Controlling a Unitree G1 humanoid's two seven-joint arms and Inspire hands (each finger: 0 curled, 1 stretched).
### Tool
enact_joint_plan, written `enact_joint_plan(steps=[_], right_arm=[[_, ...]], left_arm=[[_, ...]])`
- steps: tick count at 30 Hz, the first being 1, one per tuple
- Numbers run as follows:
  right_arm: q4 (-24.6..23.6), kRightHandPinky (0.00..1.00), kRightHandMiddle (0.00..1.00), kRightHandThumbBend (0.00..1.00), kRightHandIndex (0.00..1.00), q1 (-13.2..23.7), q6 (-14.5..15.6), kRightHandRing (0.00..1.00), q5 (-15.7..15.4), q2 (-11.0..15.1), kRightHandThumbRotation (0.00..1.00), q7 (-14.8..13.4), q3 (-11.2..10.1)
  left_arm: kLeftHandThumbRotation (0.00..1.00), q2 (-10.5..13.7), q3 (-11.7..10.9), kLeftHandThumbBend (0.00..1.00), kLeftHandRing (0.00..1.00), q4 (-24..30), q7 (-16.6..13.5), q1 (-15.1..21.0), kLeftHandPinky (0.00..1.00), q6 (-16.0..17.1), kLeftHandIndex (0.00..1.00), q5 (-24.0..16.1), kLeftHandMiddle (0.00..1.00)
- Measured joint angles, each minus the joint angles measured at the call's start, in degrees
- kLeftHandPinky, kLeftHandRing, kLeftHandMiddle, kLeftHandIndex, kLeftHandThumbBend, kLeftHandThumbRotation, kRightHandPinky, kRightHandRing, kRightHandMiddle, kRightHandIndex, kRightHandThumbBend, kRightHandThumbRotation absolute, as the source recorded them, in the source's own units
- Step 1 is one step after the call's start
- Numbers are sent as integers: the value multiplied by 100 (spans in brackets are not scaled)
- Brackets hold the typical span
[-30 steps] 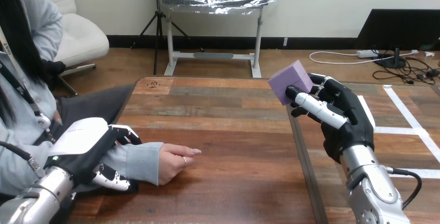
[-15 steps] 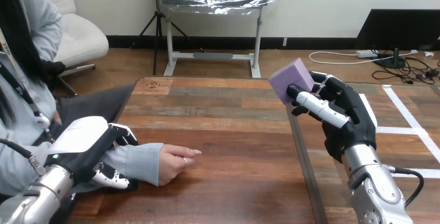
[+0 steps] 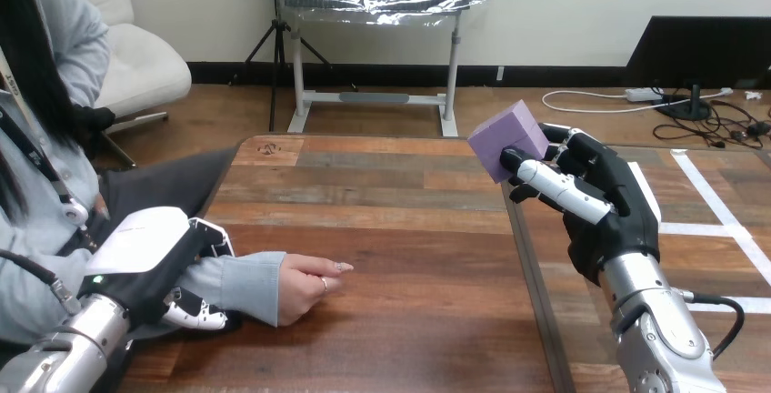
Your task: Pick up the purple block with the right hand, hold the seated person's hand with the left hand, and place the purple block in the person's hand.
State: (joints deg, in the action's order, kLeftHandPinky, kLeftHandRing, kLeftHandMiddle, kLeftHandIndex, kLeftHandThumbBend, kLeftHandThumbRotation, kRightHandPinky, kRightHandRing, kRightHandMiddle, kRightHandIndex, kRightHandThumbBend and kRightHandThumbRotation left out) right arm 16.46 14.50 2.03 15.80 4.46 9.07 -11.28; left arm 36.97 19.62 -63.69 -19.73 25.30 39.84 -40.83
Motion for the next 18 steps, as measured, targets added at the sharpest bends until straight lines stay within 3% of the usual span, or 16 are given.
enact_joint_plan(steps=[18], right_arm=[[-3, 34, 50, 63, 49, -118, -1, 41, -66, 0, 0, 55, 53]], left_arm=[[0, -26, 39, 86, 25, -115, -210, 0, 20, 108, 30, -2, 32]])
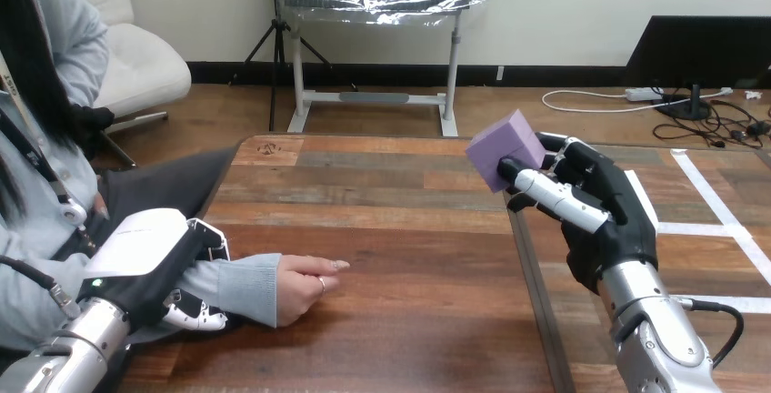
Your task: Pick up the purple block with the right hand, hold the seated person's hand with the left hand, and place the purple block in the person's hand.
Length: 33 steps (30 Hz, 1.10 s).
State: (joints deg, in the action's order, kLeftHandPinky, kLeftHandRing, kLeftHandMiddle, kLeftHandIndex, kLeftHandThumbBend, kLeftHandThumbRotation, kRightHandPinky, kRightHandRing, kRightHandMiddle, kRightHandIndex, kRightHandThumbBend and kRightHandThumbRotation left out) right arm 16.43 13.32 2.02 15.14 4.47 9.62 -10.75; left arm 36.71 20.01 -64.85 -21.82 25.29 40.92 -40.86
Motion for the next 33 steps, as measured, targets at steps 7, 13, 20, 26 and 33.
enact_joint_plan(steps=[7, 13, 20, 26, 33], right_arm=[[0, 34, 49, 65, 49, -39, -1, 41, -144, 0, 0, -1, 77], [0, 35, 49, 65, 50, -68, -1, 41, -203, -2, 0, 13, 141], [4, 35, 49, 66, 50, -88, -1, 41, -308, -3, 0, 36, 196], [45, 34, 48, 67, 50, -90, -27, 40, -385, -7, 0, 42, 239], [190, 34, 48, 68, 50, -90, -114, 40, -449, -8, 0, 76, 316]], left_arm=[[0, 0, 51, 84, 24, -25, -78, 0, 19, 40, 29, 0, 31], [0, 3, 80, 84, 24, -24, -120, 0, 18, 53, 29, 0, 30], [0, 11, 97, 84, 24, -17, -156, -3, 18, 116, 29, 0, 30], [0, 20, 97, 85, 24, -9, -158, -7, 18, 198, 29, 3, 30], [0, 24, 97, 85, 23, 13, -185, -16, 18, 315, 29, 3, 29]])
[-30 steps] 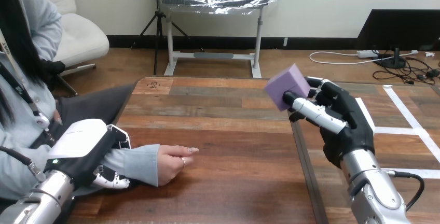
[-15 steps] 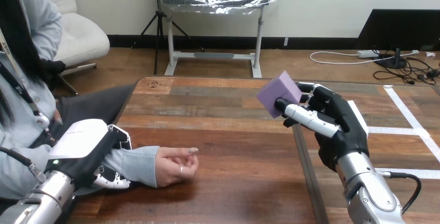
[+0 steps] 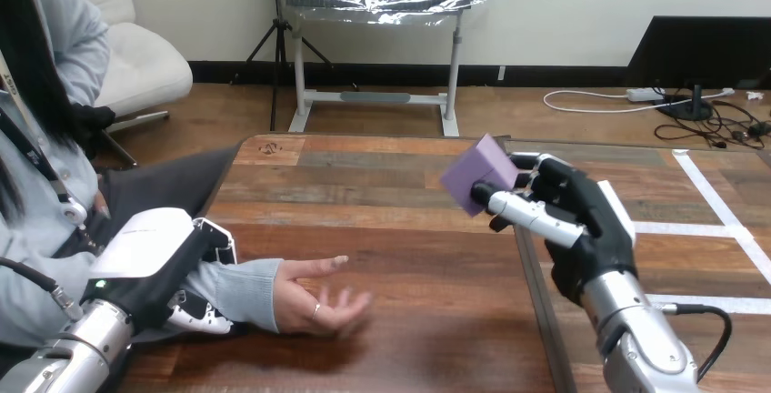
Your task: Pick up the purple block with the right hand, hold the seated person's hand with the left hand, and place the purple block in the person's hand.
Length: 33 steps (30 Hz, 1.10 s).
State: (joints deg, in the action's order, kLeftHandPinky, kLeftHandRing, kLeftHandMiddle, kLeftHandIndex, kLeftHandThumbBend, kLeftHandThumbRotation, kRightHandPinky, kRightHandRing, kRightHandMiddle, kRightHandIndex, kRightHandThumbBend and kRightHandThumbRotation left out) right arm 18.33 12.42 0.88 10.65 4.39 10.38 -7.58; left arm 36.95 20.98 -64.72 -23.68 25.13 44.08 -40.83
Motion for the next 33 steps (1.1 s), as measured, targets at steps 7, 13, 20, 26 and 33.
enact_joint_plan(steps=[7, 13, 20, 26, 33], right_arm=[[242, 34, 48, 69, 50, 0, -107, 40, -76, -10, 0, 89, 86], [444, 33, 48, 70, 50, 0, -168, 40, -195, -35, 0, 88, 161], [591, 34, 48, 71, 50, -6, -233, 40, -451, -33, 0, 48, 326], [649, 34, 48, 71, 50, -8, -246, 40, -524, -55, 0, 55, 439], [677, 33, 47, 71, 50, -22, -314, 39, -616, -107, 0, 61, 548]], left_arm=[[0, 0, 0, 85, 23, 85, 2, -31, 18, 35, 29, 0, 29], [0, 16, 0, 85, 23, 245, 29, -100, 18, 41, 29, 0, 29], [0, 52, -14, 84, 23, 467, 99, -209, 17, 76, 29, 8, 29], [0, 69, -35, 85, 22, 663, 204, -295, 17, 88, 30, 50, 29], [0, 84, -75, 86, 22, 865, 318, -378, 17, 89, 29, 108, 28]])
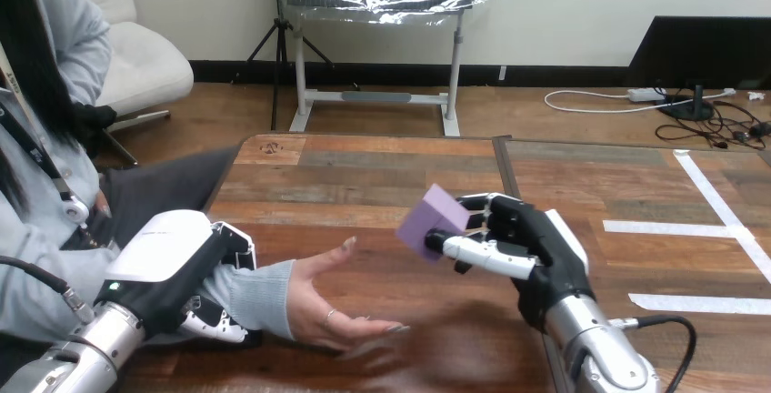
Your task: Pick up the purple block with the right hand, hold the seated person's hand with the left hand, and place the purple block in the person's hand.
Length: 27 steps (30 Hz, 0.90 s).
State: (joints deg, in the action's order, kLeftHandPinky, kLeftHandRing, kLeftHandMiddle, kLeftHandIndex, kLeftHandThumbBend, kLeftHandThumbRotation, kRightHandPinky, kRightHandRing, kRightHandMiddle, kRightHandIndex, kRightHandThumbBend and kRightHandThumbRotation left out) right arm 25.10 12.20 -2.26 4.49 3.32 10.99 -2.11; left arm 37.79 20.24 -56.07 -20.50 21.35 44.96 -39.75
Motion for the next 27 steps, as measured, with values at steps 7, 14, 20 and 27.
enact_joint_plan(steps=[7, 14, 20, 27], right_arm=[[15, 33, 47, 71, 50, -24, -88, 39, -72, -86, 0, 0, 91], [25, 33, 47, 72, 50, -61, -187, 38, -199, -97, 0, 80, 240], [24, 33, 47, 73, 50, -107, -211, 38, -259, -115, 0, 108, 355], [19, 33, 47, 75, 50, -175, -210, 37, -425, -115, 0, 102, 484]], left_arm=[[0, 13, -58, 86, 22, 246, 108, -93, 17, -1, 29, 84, 28], [0, 13, -75, 86, 22, 410, 132, -109, 17, 8, 30, 101, 28], [0, 13, -97, 86, 22, 494, 159, -108, 17, 32, 30, 114, 29], [0, 12, -110, 86, 23, 562, 213, -108, 17, 36, 31, 123, 29]])
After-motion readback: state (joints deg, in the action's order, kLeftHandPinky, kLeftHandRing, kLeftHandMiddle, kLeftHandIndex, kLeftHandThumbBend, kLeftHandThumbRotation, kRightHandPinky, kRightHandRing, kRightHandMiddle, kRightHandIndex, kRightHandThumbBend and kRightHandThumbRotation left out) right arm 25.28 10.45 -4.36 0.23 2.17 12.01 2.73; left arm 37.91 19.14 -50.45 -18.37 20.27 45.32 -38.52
